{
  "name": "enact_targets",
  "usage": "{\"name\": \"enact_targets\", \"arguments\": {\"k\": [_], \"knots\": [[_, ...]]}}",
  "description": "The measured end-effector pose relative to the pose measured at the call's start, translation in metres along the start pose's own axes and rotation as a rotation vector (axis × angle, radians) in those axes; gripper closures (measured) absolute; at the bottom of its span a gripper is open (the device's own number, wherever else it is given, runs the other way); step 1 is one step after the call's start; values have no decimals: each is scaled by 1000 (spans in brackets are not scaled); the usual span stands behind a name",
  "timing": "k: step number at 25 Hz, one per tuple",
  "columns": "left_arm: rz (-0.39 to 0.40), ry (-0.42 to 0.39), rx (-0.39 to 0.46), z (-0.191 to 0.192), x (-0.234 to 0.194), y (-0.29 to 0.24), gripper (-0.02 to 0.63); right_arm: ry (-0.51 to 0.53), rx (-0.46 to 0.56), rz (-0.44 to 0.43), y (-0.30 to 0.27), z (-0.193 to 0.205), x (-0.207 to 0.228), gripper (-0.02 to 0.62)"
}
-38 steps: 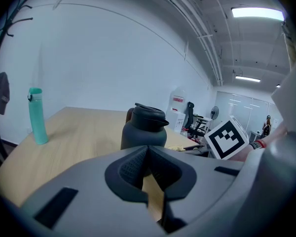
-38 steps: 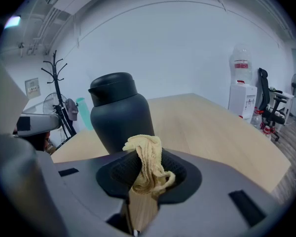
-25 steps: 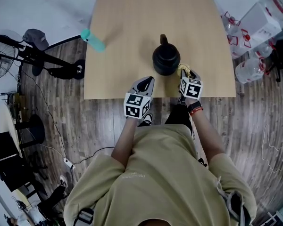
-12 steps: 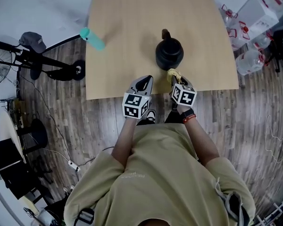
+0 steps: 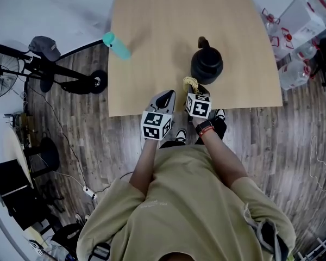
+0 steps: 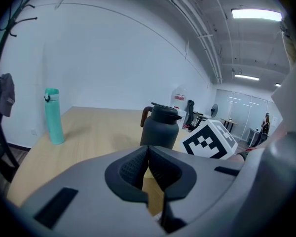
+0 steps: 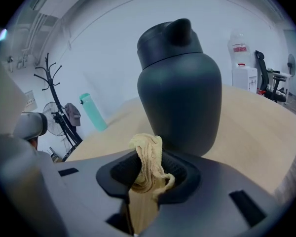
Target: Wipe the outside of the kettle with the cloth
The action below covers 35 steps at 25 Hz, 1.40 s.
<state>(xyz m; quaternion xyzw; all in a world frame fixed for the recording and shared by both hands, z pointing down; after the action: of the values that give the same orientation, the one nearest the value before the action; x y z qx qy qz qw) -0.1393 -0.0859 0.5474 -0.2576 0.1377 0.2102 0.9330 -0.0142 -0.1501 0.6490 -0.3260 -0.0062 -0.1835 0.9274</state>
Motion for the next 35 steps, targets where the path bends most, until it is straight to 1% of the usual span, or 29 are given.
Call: {"name": "enact_targets", "arguments": {"k": [7,11,16,20,24,29,35], "knots": [[-15,7,8,-5,-17,10,581,-19,-20,32,-23,-7,-2,474],[-12,19,16,-3,-20,17,581,-23,-25,39,-20,-2,-3,476],[-2,16,22,-3,-18,16,581,-23,-28,40,-15,1,0,476],[15,9,38,-5,-12,16,581,-22,-30,44,-9,5,4,476],[32,0,33,-6,-3,11,581,-34,-33,46,-2,9,8,476],[52,-16,35,-7,11,6,581,-56,-36,25,8,11,15,476],[56,-30,45,-9,23,3,581,-47,-28,15,21,13,23,476]]}}
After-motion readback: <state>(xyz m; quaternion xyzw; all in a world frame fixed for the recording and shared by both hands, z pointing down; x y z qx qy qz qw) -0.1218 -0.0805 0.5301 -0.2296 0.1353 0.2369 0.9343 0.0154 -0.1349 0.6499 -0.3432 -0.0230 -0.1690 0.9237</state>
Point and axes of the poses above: the fingertips, and each gripper's own axes: y backward along the fingers, x to its right, z out of its underside, the point moved 6 cm from there along y, backward along the fingers, and after that the axes turned 13 degrees about y, right-handed, at the moved point
